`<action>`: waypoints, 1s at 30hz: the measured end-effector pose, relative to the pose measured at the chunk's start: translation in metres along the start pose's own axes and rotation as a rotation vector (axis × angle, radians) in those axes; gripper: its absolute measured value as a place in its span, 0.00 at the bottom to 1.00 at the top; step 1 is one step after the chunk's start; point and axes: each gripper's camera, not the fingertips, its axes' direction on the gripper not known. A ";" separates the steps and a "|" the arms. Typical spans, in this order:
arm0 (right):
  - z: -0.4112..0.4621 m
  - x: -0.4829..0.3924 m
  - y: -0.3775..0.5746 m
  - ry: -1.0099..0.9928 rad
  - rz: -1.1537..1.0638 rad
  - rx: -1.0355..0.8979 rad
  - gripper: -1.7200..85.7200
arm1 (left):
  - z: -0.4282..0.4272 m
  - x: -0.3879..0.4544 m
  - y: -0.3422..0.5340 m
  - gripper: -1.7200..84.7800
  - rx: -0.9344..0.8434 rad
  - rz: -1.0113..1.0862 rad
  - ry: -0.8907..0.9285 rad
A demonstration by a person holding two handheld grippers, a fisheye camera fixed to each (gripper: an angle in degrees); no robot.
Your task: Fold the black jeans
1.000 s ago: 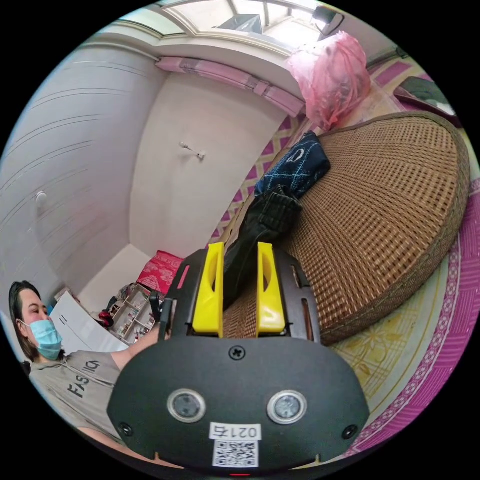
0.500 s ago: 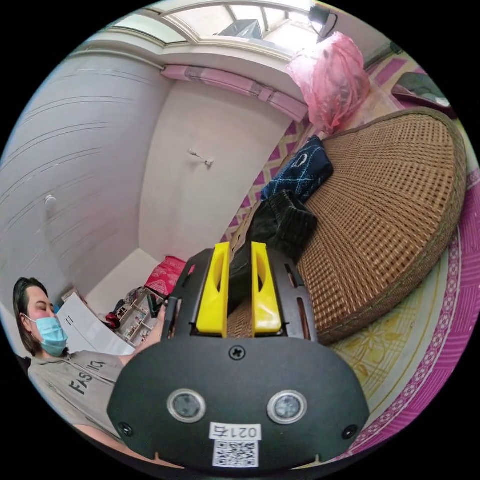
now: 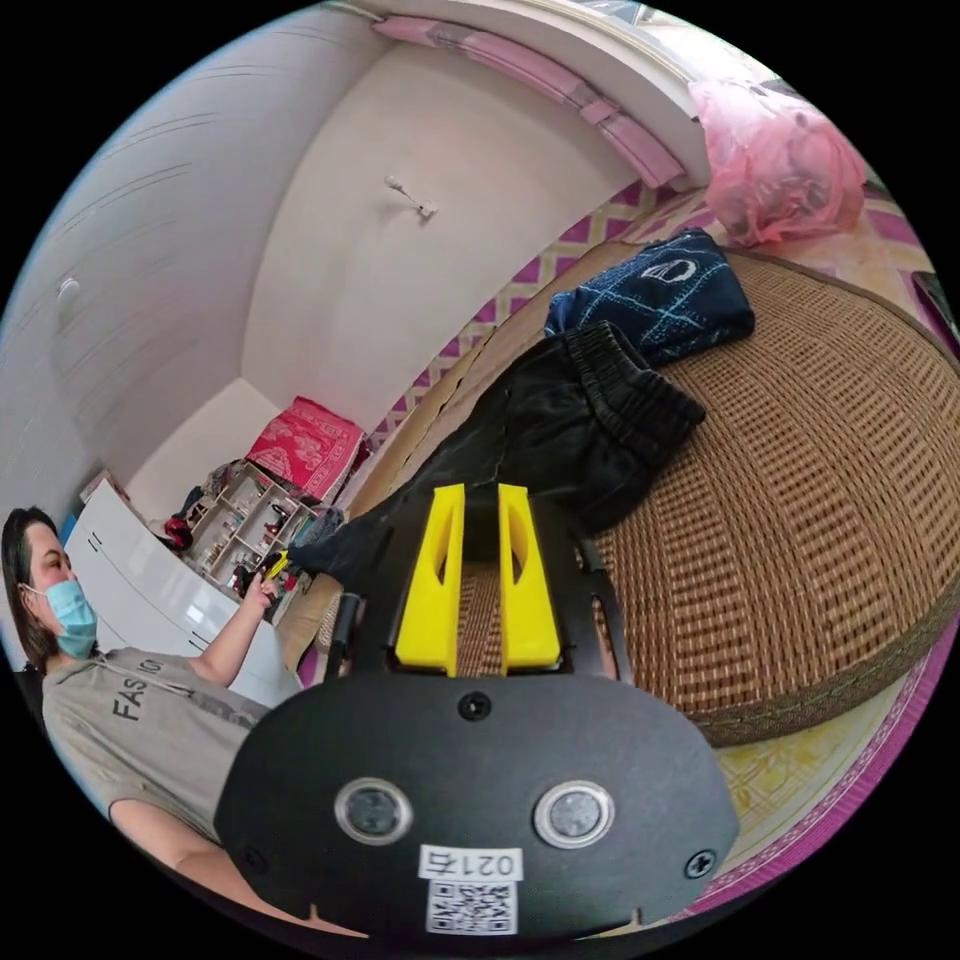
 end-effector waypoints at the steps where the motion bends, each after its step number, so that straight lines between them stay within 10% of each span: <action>1: 0.005 -0.006 -0.003 0.014 -0.004 -0.029 0.07 | 0.000 -0.009 0.000 0.01 -0.013 -0.006 0.002; 11: 0.058 -0.164 -0.032 0.193 -0.431 -0.136 0.12 | 0.006 -0.171 0.009 0.01 -0.297 -0.247 0.064; 22: 0.111 -0.253 -0.044 0.104 -0.549 -0.110 0.14 | 0.003 -0.221 -0.008 0.17 -0.220 -0.262 0.260; 30: 0.122 -0.257 -0.032 0.104 -0.494 -0.139 0.13 | 0.006 -0.200 -0.039 0.04 -0.007 -0.284 0.416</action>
